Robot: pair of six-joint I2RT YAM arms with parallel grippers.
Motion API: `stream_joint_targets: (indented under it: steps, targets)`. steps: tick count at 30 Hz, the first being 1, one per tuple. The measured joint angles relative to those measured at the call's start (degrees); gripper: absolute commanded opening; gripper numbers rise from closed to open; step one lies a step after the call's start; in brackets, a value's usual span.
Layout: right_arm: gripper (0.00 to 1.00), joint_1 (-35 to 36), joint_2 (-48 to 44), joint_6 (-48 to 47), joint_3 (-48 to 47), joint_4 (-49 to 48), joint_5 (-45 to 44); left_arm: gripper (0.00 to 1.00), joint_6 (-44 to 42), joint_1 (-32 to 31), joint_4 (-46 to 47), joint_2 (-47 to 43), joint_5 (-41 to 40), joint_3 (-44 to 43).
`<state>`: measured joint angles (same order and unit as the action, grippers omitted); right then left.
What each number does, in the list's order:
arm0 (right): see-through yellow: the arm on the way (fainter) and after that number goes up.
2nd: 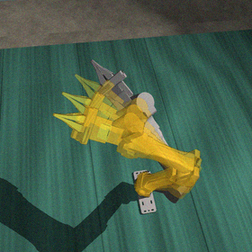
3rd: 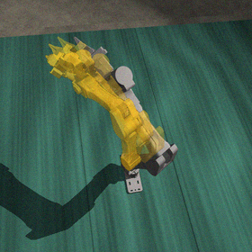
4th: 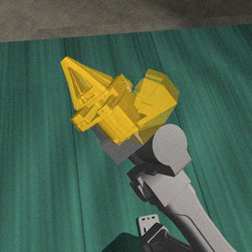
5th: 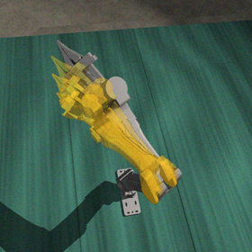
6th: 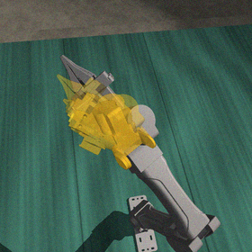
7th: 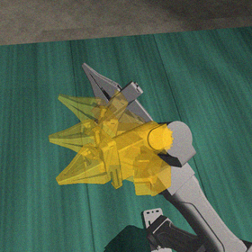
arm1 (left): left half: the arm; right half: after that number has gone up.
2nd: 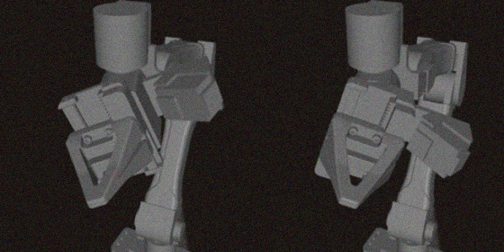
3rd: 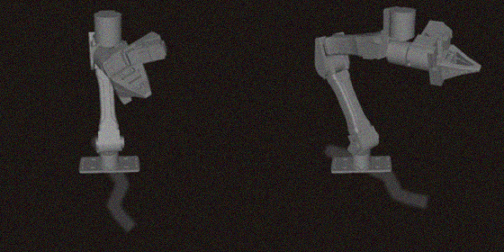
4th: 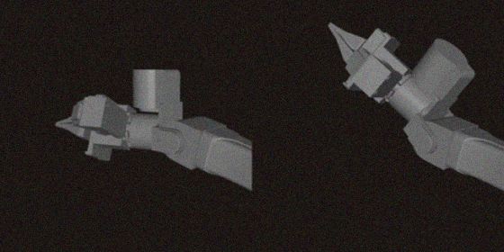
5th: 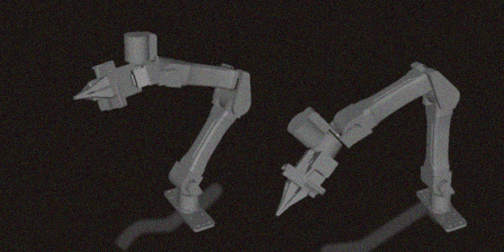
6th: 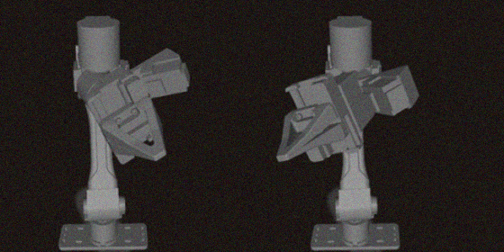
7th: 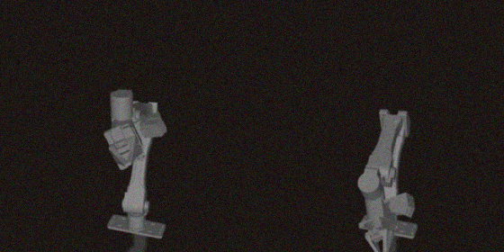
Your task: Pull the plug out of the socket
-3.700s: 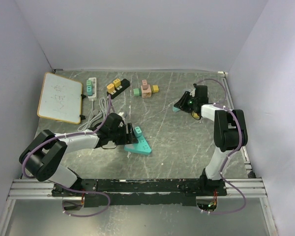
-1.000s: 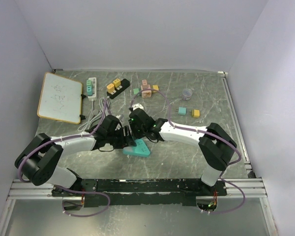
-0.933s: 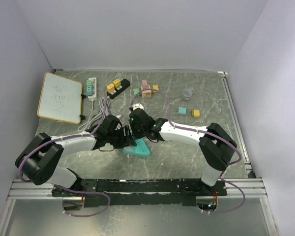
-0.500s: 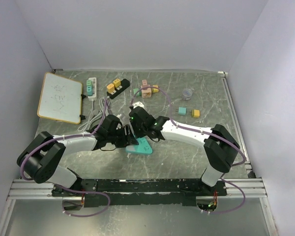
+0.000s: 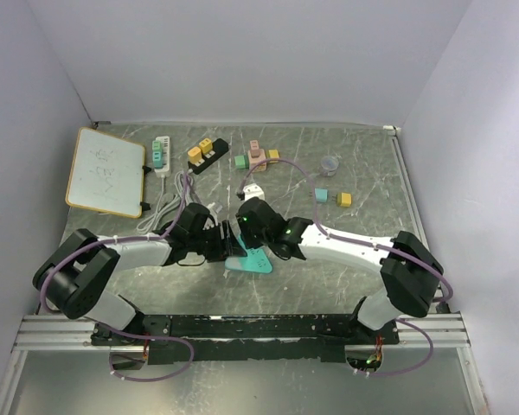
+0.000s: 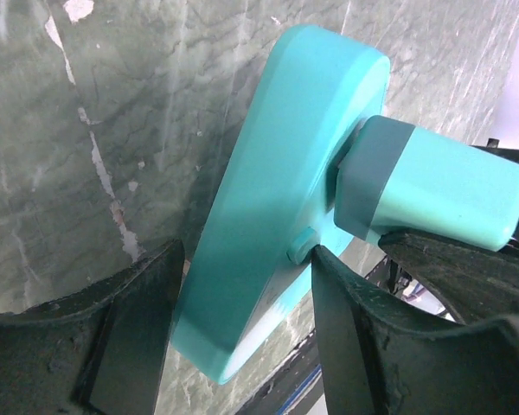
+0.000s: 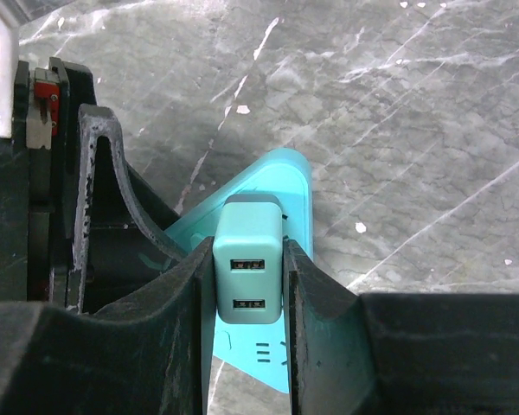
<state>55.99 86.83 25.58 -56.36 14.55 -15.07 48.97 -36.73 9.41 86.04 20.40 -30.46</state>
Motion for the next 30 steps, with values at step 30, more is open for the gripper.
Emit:
stream_joint_targets:
  steps: [30]
  targets:
    - [0.00, -35.45, -18.40, 3.39, 16.22, -7.37, 8.81, 0.80, -7.76, 2.95, -16.04, -7.96, -6.29, -2.12]
